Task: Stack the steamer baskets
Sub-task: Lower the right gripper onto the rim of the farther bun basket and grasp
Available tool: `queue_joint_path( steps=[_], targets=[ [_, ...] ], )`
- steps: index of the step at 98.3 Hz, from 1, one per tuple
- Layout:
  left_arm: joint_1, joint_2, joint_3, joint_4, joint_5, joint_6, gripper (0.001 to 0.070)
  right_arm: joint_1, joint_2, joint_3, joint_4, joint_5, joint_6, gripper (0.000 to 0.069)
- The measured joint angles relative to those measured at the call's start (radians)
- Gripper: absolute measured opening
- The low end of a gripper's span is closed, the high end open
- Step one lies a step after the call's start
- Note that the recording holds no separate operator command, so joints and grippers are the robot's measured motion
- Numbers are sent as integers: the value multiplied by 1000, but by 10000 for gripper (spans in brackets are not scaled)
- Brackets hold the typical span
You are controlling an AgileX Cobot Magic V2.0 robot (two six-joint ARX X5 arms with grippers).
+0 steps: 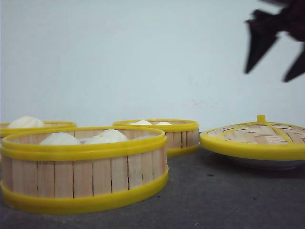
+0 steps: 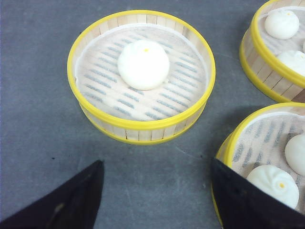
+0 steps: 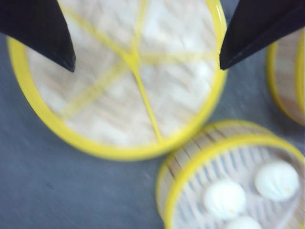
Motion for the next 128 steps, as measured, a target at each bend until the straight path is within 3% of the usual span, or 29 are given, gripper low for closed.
queue_joint_path(
  steps=[31, 54, 97, 103, 115, 128],
  targets=[
    [0, 0, 0, 0, 0, 0, 428, 71, 464, 436, -23, 26, 3, 601],
    [0, 0, 0, 0, 0, 0, 428, 98, 707, 694, -57, 62, 3, 591],
    [0, 0, 0, 0, 0, 0, 428, 108, 853, 745, -58, 123, 3, 538],
    [0, 0, 0, 1, 0, 0, 428, 109, 856, 745, -59, 123, 3, 487],
    [0, 0, 0, 0, 0, 0, 428, 109, 858, 745, -59, 123, 3, 290],
    [0, 0, 0, 0, 0, 0, 428, 109, 858, 745, -56, 121, 5, 161]
  ],
)
